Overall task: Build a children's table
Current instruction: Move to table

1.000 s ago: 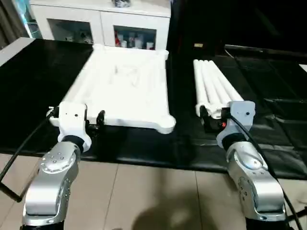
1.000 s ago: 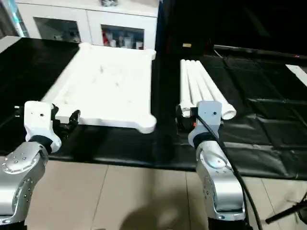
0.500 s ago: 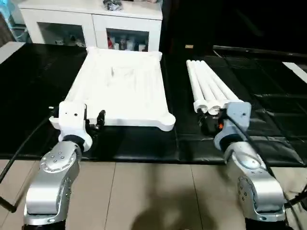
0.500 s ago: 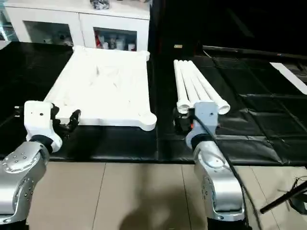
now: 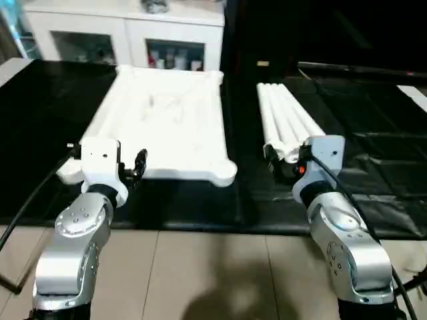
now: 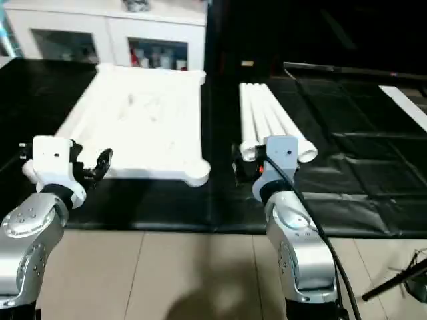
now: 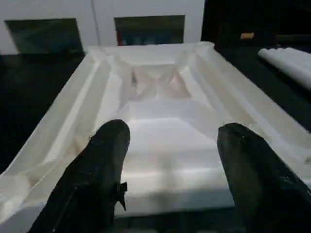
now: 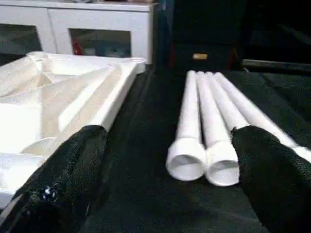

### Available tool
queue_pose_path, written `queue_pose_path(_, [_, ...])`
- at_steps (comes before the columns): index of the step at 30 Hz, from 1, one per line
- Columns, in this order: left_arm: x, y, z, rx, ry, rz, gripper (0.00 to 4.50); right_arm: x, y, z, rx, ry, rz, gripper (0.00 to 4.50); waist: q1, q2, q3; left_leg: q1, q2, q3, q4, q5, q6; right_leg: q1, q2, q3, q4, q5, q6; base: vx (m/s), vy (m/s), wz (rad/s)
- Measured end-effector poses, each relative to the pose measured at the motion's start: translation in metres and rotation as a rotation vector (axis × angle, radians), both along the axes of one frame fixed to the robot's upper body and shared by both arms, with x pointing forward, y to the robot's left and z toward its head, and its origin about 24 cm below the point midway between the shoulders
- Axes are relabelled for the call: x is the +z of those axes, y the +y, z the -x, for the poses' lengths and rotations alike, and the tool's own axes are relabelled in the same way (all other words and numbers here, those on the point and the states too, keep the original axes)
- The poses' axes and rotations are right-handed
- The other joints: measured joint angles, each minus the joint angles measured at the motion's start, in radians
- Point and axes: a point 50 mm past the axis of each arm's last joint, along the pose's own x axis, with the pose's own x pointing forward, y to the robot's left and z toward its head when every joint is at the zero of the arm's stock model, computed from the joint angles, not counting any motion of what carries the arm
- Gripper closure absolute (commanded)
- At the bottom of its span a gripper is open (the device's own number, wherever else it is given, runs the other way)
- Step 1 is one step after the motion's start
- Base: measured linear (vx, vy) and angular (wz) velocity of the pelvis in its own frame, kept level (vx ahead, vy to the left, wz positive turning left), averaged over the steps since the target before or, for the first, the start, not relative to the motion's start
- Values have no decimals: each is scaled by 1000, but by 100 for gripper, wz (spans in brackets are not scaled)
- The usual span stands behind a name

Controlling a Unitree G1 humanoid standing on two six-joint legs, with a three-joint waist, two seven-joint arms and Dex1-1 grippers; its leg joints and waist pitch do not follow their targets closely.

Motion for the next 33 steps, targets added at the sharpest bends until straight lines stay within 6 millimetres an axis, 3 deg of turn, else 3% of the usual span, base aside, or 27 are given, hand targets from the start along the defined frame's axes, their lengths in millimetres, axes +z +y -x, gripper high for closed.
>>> queue_pose_path(3, [4,-3,-1,-14,-16,0,121,0,-9,-1,-40,0,-2,3,-5,17,3,-14,23,-35,28,-13,2,56,-4,-81,-43,0,4,140,-20,50])
queue_pose_path(4, [3,-2,0,-10,-15,-1,121,0,-8,-1,-40,2,-14,3,-5,21,2,-5,24,-39,31,-25,-3,63,-1,-88,-46,-3,7,162,15,55])
queue_pose_path(5, [2,2,1,2,-8,-6,121,1,-5,-2,-31,4,-28,3,-6,20,4,10,16,-39,21,-30,-4,54,11,-68,-19,-33,-24,206,7,27])
queue_pose_path(6, [-1,9,1,31,5,-10,121,2,7,-3,13,4,-60,3,-13,17,3,29,8,-46,14,-37,-2,21,35,-30,91,-67,-55,206,7,27])
queue_pose_path(7, [0,10,1,34,4,-12,121,2,10,-2,27,8,-73,3,-12,23,5,44,9,-50,11,-44,0,-4,56,-19,159,-72,-52,222,-2,10])
queue_pose_path(8, [2,8,1,30,-7,-11,121,1,9,-2,26,11,-74,3,-5,18,3,56,8,-46,5,-53,-5,-31,71,-16,189,-72,-51,195,-23,10])
queue_pose_path(9, [3,8,1,29,-14,-12,121,2,8,-2,22,9,-70,3,-3,10,-1,73,2,-37,-1,-62,-6,-66,84,-18,184,-65,-49,195,-23,10])
queue_pose_path(10, [3,8,1,28,-13,-11,121,2,7,-2,19,7,-68,3,-3,0,-2,87,-9,-28,-8,-70,-9,-84,83,-16,167,-49,-57,197,-57,-4])
queue_pose_path(11, [3,8,0,27,-14,-11,121,2,7,-2,16,9,-67,3,-2,-16,-4,107,-28,-15,-17,-79,-12,-92,72,-11,121,-32,-69,230,-61,-7])
queue_pose_path(12, [4,6,0,17,-17,-10,121,2,5,-2,8,11,-74,3,4,-58,-10,129,-59,3,-18,-97,-18,-78,56,22,74,17,-84,230,-61,-7])
queue_pose_path(13, [2,2,-1,3,-9,-2,121,0,1,-1,-7,19,-79,3,11,-55,-8,140,-59,12,13,-117,-16,-72,66,50,92,18,-78,241,-112,6])
queue_pose_path(14, [0,-6,-1,-31,-6,0,121,-3,-4,-1,-27,31,-83,3,30,-38,-4,138,-49,8,56,-131,-2,-59,107,94,95,4,-84,256,-101,-11])
queue_pose_path(15, [0,-10,-1,-55,-8,0,121,-5,-9,-1,-42,41,-79,3,60,-34,0,123,-55,-20,113,-126,-12,-43,135,140,94,-3,-94,256,-101,-11])
queue_pose_path(17, [2,-11,-1,-59,-16,-1,121,-4,-10,-1,-42,38,-74,3,93,-33,-1,47,-63,-67,188,-80,-90,-30,171,211,88,-7,-92,182,-34,-36])
queue_pose_path(18, [3,-11,-1,-64,-21,-4,121,-4,-9,-1,-41,39,-72,3,127,-28,-3,-16,-47,-103,182,-42,-141,-28,203,257,97,1,-78,102,-36,-32])
queue_pose_path(19, [4,-10,-1,-66,-23,-7,121,-3,-9,-1,-40,36,-69,3,162,-17,-4,-52,-24,-123,130,-10,-160,-33,232,273,106,1,-75,-145,-66,-35])
queue_pose_path(20, [3,-9,-1,-61,-20,-11,121,-1,-8,-1,-32,26,-63,3,184,6,-7,-63,16,-133,39,41,-155,-42,266,275,124,-1,-71,-251,-38,-60])
queue_pose_path(21, [1,-4,0,-46,-11,-23,121,1,-2,-2,-13,20,-64,3,205,27,0,-87,52,-126,47,61,-100,-65,278,251,163,-26,-66,-251,-38,-60])
queue_pose_path(23, [-2,4,1,-14,7,-33,121,0,10,-1,33,23,-66,3,204,7,-3,-88,54,-64,72,38,-71,-123,198,153,216,-34,-61,-61,51,-59])
queue_pose_path(24, [-1,3,1,-15,5,-33,121,0,8,0,28,24,-60,3,192,-1,-4,-88,56,-8,85,27,-55,-140,137,125,208,-42,-63,-8,82,-50])
queue_pose_path(25, [-1,0,1,-21,2,-30,121,-3,3,1,12,34,-54,3,191,-3,-2,-91,56,3,93,19,-44,-134,133,136,199,-39,-62,-17,161,-37])
queue_pose_path(26, [-1,-4,0,-37,-1,-30,121,-5,0,2,-3,42,-55,3,189,1,0,-89,49,-11,85,17,-43,-130,131,142,188,-32,-54,-31,170,-32])
queue_pose_path(27, [1,-9,1,-56,-8,-30,121,-6,-6,2,-30,47,-60,3,164,14,4,-74,46,-16,71,19,-64,-115,118,121,157,-17,-48,-31,170,-32])
queue_pose_path(29, [0,-7,1,-42,-7,-31,121,-5,-4,2,-26,45,-71,3,111,19,6,-70,54,-30,54,29,-68,-94,116,94,127,-19,-60,-68,133,-10])
queue_pose_path(31, [2,-7,1,-34,-15,-21,121,-4,2,2,0,42,-80,3,77,25,7,-71,71,-42,42,45,-73,-85,108,45,177,-26,-68,-65,74,2])
queue_pose_path(32, [2,-7,1,-28,-17,-7,121,-2,4,1,11,36,-80,3,76,24,6,-74,82,-45,35,51,-69,-76,107,33,190,-28,-65,-65,-34,-9])
queue_pose_path(33, [1,-7,1,-23,-15,-2,121,1,5,-1,23,24,-73,3,76,19,4,-79,88,-49,23,66,-72,-60,101,27,179,-31,-63,-65,-34,-9])
